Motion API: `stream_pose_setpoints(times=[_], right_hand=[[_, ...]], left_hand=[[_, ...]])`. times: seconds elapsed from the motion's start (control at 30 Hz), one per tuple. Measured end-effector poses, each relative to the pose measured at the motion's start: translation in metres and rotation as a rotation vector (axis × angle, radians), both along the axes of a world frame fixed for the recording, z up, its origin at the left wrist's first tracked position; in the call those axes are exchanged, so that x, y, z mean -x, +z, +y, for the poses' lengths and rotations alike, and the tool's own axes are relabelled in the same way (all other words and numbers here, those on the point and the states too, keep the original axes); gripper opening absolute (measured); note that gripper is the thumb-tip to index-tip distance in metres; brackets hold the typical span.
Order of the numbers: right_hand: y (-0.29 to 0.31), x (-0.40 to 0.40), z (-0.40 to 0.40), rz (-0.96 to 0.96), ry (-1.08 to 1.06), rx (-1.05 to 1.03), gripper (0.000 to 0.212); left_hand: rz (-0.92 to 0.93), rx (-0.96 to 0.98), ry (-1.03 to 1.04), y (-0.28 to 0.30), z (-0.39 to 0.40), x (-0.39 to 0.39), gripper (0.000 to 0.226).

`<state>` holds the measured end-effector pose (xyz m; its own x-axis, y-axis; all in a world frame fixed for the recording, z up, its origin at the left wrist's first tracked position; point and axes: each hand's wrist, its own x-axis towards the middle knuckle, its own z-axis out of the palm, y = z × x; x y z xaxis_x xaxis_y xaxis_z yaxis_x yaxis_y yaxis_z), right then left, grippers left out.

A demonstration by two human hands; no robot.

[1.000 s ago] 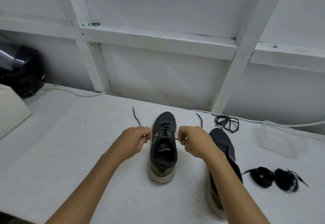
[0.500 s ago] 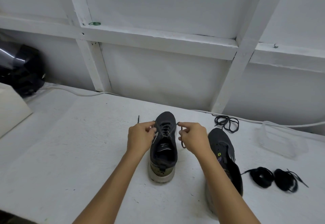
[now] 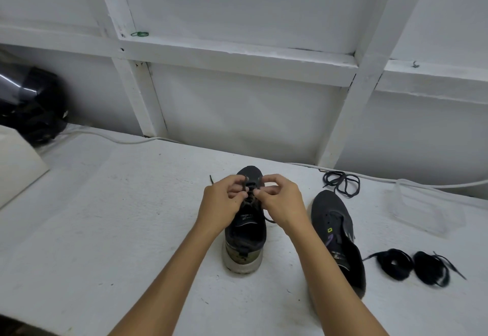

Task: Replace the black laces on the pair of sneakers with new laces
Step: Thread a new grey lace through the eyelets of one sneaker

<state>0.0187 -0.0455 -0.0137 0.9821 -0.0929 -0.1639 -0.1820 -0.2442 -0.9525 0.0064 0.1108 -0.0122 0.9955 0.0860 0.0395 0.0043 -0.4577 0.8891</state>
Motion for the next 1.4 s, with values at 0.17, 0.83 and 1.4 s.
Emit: stream_pose_setpoints(times=[0.17,0.83,1.4], right_hand=[[-0.002,-0.003,-0.001,0.077,-0.001,-0.067,0.014],[-0.001,0.006,0.000,-0.062,0.163,-0.108,0.023],[0.002,0.005,-0.003,-0.163,0.161,0.090,0.029]], left_hand=[[-0.046,0.023,-0.025,-0.001,0.002,-0.001,0.017],[0.350,0.258,-0.234,0.013,0.010,-0.008,0.026],[0.038,-0.226,-0.190,0.005,-0.003,-0.005,0.010]])
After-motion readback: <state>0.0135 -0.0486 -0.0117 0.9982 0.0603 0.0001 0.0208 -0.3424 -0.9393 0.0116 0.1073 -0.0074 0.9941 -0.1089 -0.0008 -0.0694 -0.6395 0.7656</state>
